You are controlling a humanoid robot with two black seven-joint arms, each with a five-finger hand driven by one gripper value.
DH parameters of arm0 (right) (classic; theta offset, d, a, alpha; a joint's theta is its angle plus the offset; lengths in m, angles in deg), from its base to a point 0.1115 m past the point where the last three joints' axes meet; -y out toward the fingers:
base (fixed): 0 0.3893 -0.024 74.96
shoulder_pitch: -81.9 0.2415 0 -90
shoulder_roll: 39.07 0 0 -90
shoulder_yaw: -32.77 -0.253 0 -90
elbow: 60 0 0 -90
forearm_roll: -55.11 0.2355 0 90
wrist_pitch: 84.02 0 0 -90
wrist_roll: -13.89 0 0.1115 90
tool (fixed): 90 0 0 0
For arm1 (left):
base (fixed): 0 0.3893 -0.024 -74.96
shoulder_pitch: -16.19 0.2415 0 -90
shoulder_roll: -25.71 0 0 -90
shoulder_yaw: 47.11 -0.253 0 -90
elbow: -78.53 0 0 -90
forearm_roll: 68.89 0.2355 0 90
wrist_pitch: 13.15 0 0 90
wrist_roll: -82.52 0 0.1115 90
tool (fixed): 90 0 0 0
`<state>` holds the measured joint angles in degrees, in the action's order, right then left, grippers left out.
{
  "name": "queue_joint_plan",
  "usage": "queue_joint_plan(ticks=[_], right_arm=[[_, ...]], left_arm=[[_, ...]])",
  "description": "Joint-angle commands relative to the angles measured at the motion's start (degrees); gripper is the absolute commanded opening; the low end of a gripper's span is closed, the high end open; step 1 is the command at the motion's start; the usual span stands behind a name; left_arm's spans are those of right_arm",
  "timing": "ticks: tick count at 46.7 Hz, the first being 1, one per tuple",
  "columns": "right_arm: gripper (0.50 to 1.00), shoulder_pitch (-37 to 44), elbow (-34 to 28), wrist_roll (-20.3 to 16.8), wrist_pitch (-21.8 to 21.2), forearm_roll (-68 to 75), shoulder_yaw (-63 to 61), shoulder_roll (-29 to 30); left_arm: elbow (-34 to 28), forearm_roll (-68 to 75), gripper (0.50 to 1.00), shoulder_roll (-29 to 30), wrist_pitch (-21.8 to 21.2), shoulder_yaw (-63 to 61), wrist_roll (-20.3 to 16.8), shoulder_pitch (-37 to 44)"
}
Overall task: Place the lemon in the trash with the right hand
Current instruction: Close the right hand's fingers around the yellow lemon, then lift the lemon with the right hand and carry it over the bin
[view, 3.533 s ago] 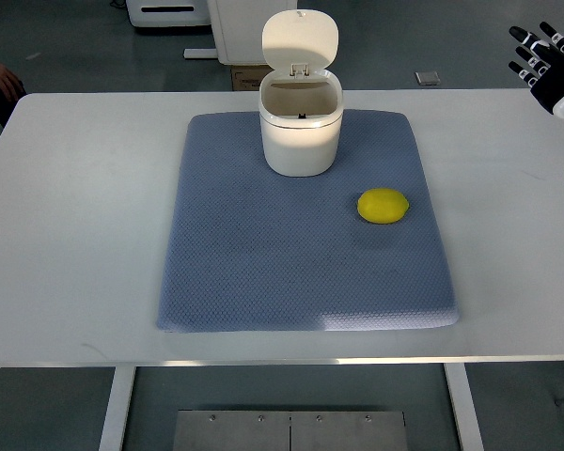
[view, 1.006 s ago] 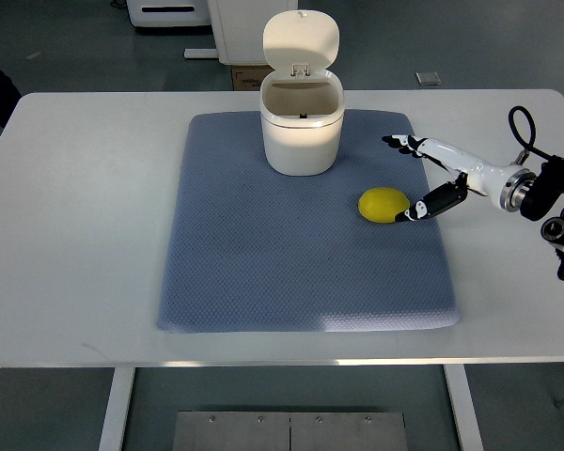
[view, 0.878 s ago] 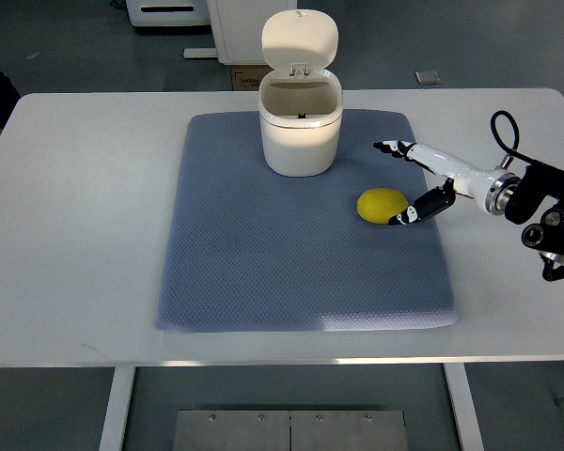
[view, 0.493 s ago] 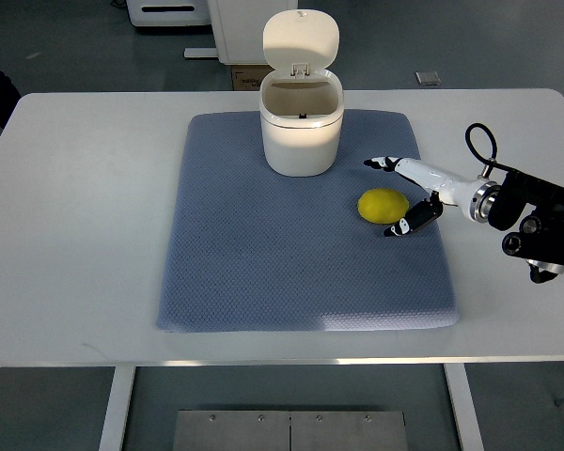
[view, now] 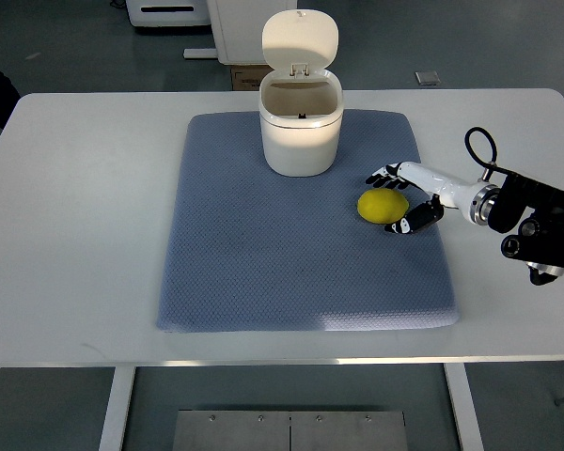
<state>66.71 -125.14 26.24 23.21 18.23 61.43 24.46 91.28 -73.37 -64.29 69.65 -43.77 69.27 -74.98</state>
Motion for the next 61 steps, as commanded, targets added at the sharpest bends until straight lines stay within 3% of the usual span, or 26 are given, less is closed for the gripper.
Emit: queue_joint_plan(ticks=[1,10,15,43,56,61], right_arm=[[0.759,0.1,0.0,-0.1,0.0,0.0,0.0,0.0],[0.673,-0.3,0.2,0.0,-0.1,0.0,0.1,0.0],[0.5,-0.2,0.2,0.0,-0.1,0.3,0.1,0.0],[0.5,0.9,0.4,0.2,-0.2,1.3,-0.7,-1.0],[0.5,4.3,0.4,0.9,-1.2,1.8,-2.0,-7.7],[0.5,5.5,0.5,0.9,-3.5,1.8,-3.9,-11.2]], left_arm=[[0.0,0.0,1.0,0.0,0.0,0.0,0.0,0.0],[0.0,0.0,1.0,0.0,0.0,0.0,0.0,0.0],[0.0,0.0,1.0,0.0,0.0,0.0,0.1,-0.1],[0.0,0.0,1.0,0.0,0.0,0.0,0.0,0.0],[0.0,0.0,1.0,0.0,0.0,0.0,0.1,0.0],[0.0,0.0,1.0,0.0,0.0,0.0,0.0,-0.1]])
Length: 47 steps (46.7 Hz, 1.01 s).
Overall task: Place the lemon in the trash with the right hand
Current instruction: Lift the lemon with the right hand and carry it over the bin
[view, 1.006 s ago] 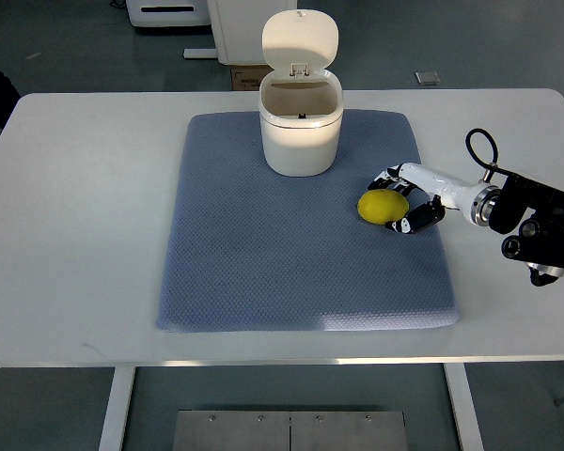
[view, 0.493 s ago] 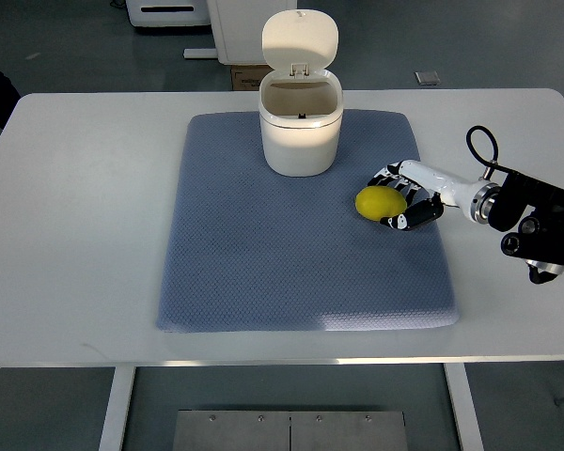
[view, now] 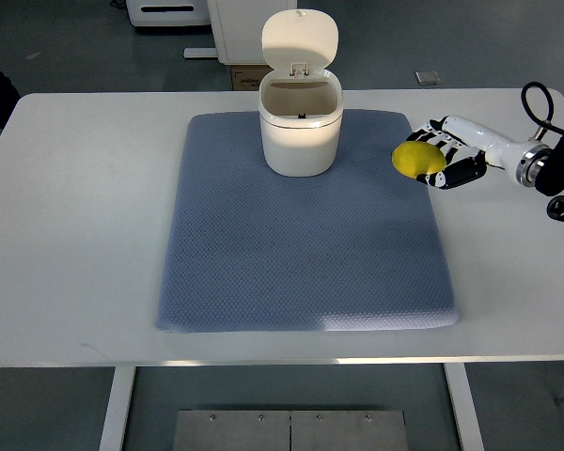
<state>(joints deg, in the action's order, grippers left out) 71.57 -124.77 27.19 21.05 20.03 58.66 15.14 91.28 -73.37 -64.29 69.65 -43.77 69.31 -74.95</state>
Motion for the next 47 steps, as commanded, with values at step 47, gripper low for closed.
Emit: queue_joint_plan(ticks=[47], right_arm=[[0.5,7.4,9.5,-4.3,-13.1,5.8,-10.0,9.2]], left_arm=[[0.0,0.0,1.0,0.0,0.0,0.0,0.0,-0.1]])
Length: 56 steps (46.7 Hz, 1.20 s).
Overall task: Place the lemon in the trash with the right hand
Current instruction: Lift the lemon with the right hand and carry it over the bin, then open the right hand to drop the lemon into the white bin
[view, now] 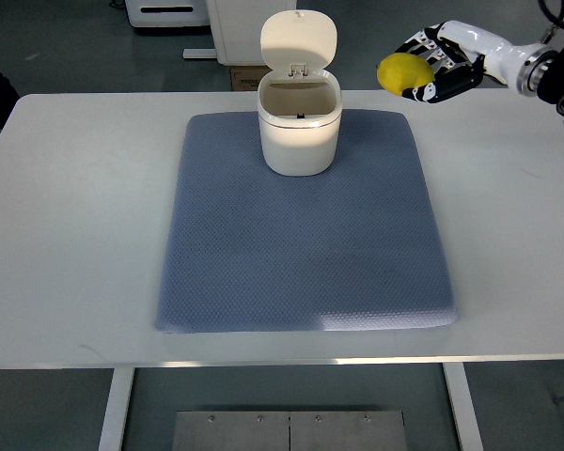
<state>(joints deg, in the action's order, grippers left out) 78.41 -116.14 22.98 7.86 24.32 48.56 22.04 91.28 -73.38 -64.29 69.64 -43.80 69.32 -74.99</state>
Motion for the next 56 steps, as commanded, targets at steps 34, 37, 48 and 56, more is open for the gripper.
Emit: queue_joint_plan(ticks=[34,37,48,56], right_arm=[[0.5,0.3,26.7,-0.7,-1.8,4.6,5.2,28.9],[0.5,-0.4,28.5,-0.8,-1.8,4.5,5.2,28.9],[0.5,-1.1,29.8,-0.8,-1.8,4.5,5.2,28.9],[0.658,-1.0,29.6,-0.6,-2.3,4.5,5.1,28.9]], left_arm=[[0.0,0.0,1.0,0.0,0.0,0.0,-0.1,0.0],[0.0,0.0,1.0,0.0,0.0,0.0,-0.1,-0.1],[0.0,0.0,1.0,0.0,0.0,0.0,-0.1,-0.1],[0.0,0.0,1.0,0.0,0.0,0.0,-0.1,0.0]])
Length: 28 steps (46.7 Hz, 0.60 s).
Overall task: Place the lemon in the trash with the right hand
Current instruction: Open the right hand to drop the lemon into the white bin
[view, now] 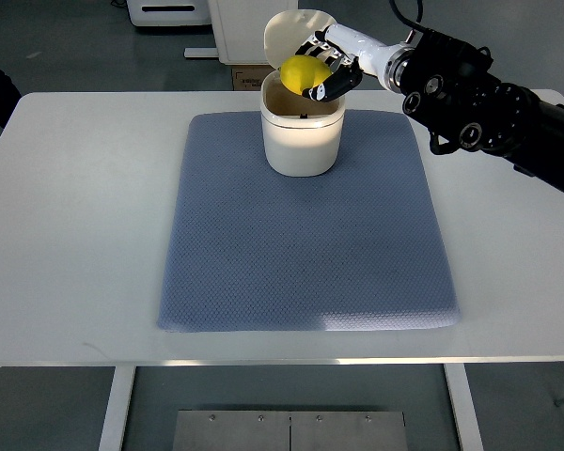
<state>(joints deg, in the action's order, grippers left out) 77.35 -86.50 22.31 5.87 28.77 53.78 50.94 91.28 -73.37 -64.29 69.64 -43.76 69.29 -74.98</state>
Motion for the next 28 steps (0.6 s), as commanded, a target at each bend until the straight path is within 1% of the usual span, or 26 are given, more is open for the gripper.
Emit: queue_joint_plan(ticks=[1,4,7,11,16,20,28], right_arm=[[0.669,0.1,-0.1,0.1,-0.4,0.1,-0.1,0.0],[0.688,0.2,-0.1,0.1,-0.7,0.0,-0.1,0.0],[0.742,0.3,-0.2,0.1,-0.7,0.1,-0.1,0.0],[0.79,0.6,-0.3,0.1,-0.7,0.1,-0.2,0.0],[0.799,0.8,-0.7,0.1,-0.8,0.1,-0.2,0.0],[0.822,0.9,-0.9,0.1,-0.8,0.1,-0.2,0.0],[0.832,0.9,-1.0,0.2,-0.8,0.1,-0.2,0.0]], left_arm=[[0.0,0.0,1.0,0.0,0.0,0.0,0.0,0.0],[0.0,0.0,1.0,0.0,0.0,0.0,0.0,0.0],[0.0,0.0,1.0,0.0,0.0,0.0,0.0,-0.1],[0.0,0.0,1.0,0.0,0.0,0.0,0.0,0.0],[0.0,0.0,1.0,0.0,0.0,0.0,0.0,-0.1],[0.0,0.0,1.0,0.0,0.0,0.0,0.0,0.0],[0.0,0.0,1.0,0.0,0.0,0.0,0.0,0.0]])
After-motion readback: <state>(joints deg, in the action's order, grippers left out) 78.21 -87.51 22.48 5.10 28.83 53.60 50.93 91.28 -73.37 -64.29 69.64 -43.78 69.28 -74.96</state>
